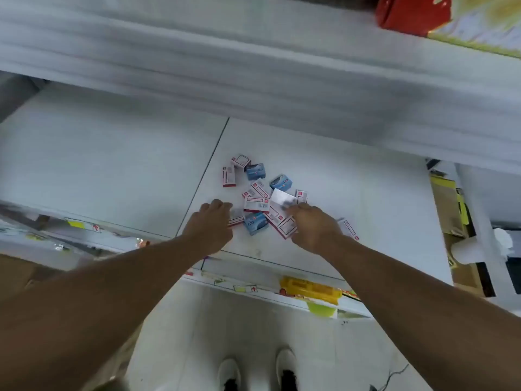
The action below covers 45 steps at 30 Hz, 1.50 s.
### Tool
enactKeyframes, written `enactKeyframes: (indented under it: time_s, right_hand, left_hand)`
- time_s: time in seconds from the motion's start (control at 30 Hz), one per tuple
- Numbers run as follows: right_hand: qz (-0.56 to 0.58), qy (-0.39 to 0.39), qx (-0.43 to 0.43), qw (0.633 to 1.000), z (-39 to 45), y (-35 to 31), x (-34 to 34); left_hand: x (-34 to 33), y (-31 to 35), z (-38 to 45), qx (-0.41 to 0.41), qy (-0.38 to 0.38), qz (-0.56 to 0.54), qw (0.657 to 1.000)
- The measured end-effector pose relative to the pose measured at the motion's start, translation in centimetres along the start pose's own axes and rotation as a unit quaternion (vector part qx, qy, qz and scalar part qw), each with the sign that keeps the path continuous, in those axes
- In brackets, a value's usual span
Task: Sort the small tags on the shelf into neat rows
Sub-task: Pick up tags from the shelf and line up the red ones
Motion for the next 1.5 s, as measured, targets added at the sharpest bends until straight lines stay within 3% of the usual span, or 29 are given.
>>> enactKeyframes:
  time_s: [0.27,0.6,0.93,1.17,1.5]
  right_hand:
    - [-0.048,0.054,0.077,0.994,1.5,1.4,-1.8]
    - [-0.12,0.021,0.173,0.977,2.1,3.0,-0.7]
    - [-0.09,-0.009,0.138,0.986,1.0,2.5,-0.7]
    - [-0.055,0.017,0.144,0.988,-1.0,0.8,2.3]
    - [-0.069,0.008,0.266,0.961,-3.8,-7.2,4.3]
  left_hand:
    - [-2.1,0.1,1.9,0.028,0.044,0.018,0.998]
    - [-1.8,-0.4,-1.1,0.084,0.041,0.016,0.995]
    - [-1.3,0.1,-3.5,0.097,0.052,-0.031,0.993]
    - [2.5,1.7,-6.6,0.107,0.069,-0.053,0.99]
    - [4.9,0.4,-15.6,0.171,0.098,-0.073,0.978]
Point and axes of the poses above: each hand's wrist, its own z-axis towards the middle knuckle, its own x-axis out of the back of the hand, y = z × x, the point moved 2 cm from there along z, towards the middle knuckle, and after that the axes turned 2 degrees about z, right-handed, at the moved point
